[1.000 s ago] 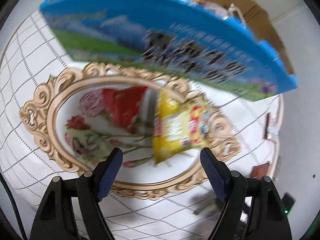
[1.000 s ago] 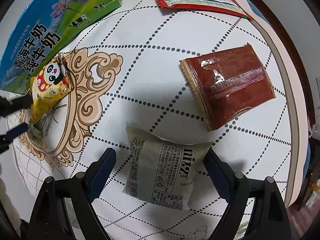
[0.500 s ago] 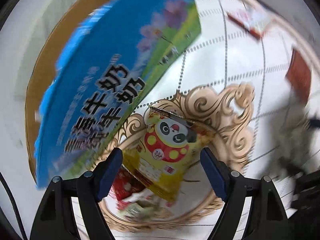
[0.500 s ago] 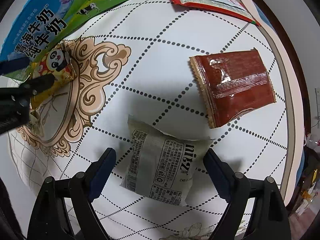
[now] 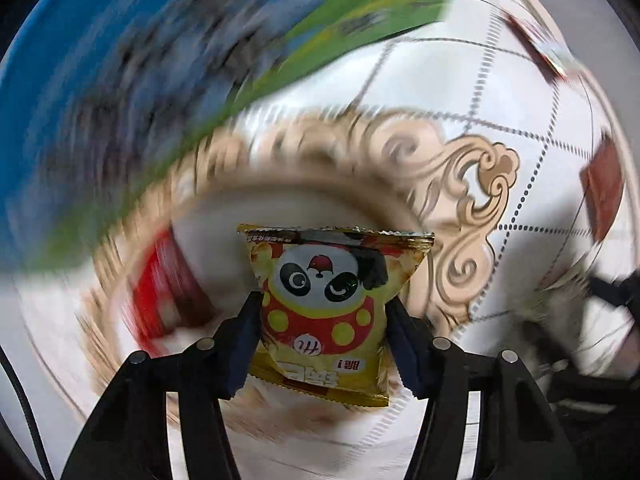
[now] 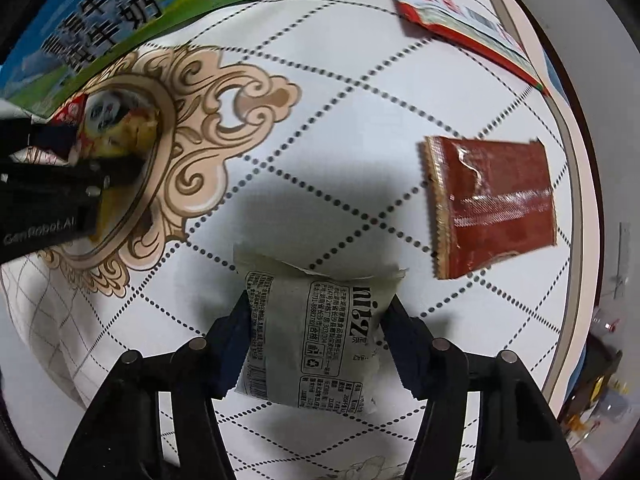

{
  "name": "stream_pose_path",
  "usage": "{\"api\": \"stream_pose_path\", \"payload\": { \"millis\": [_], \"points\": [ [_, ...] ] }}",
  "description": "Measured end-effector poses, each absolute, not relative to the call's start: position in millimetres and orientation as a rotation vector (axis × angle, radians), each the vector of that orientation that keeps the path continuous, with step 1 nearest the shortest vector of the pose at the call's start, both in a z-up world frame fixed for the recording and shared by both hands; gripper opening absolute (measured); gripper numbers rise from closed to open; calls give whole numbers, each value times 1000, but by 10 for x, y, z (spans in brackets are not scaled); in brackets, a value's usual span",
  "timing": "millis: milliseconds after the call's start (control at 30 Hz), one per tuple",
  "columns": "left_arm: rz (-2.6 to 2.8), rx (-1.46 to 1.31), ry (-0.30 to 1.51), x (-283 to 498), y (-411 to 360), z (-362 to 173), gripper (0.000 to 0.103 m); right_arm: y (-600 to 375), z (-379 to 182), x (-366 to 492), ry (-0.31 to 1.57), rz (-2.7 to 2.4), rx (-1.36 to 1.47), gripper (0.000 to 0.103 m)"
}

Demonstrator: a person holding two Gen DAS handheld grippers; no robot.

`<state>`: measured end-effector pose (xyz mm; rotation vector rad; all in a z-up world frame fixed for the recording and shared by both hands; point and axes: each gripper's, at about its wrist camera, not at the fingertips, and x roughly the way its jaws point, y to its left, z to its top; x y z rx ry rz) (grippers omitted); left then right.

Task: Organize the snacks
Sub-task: 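Carry both bags into the cardboard box and open both tools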

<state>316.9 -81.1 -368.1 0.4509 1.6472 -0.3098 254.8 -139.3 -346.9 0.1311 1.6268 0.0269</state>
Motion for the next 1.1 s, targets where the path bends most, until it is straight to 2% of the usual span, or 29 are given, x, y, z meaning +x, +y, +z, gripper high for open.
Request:
{"api": "stream_pose_path", "payload": {
  "millis": [167, 267, 333, 367, 400, 600, 633, 700, 800, 900, 1100],
  "points": [
    [-188, 114, 1720, 2957, -350, -3709, 56, -1067, -3469, 2559, 1624, 107, 87, 64],
    [-161, 2, 1740, 2809, -174, -3742, 57, -906, -3478, 2525, 1643, 162, 71, 65],
    [-166, -13, 1748, 2756, -148, -3811, 57, -872, -3476, 2523, 1658, 164, 100, 70],
    [-167, -8, 1757, 2740, -148, -3856, 57, -871, -3476, 2516, 1663, 160, 113, 78],
    [-170, -7, 1759, 2746, -92, -3880, 58, -883, -3467, 2503, 1666, 148, 130, 81],
    [-168, 38, 1719, 2594, -192, -3865, 59, -1093, -3519, 2377, 1692, 106, 217, 82],
    [-162, 40, 1706, 2536, -75, -3852, 56, -1077, -3545, 2355, 1693, 101, 211, 82],
    [-149, 47, 1682, 2431, -37, -3839, 53, -1082, -3576, 2335, 1675, 86, 184, 81],
    [-136, 65, 1664, 2345, -19, -3763, 51, -1043, -3529, 2257, 1628, 71, 160, 59],
    [-139, 59, 1652, 2258, -101, -3635, 50, -998, -3450, 2319, 1602, 77, 182, 52],
    [-180, 8, 1600, 2247, -95, -3212, 50, -939, -3091, 2607, 1564, 116, 249, 50]
  ]
}}
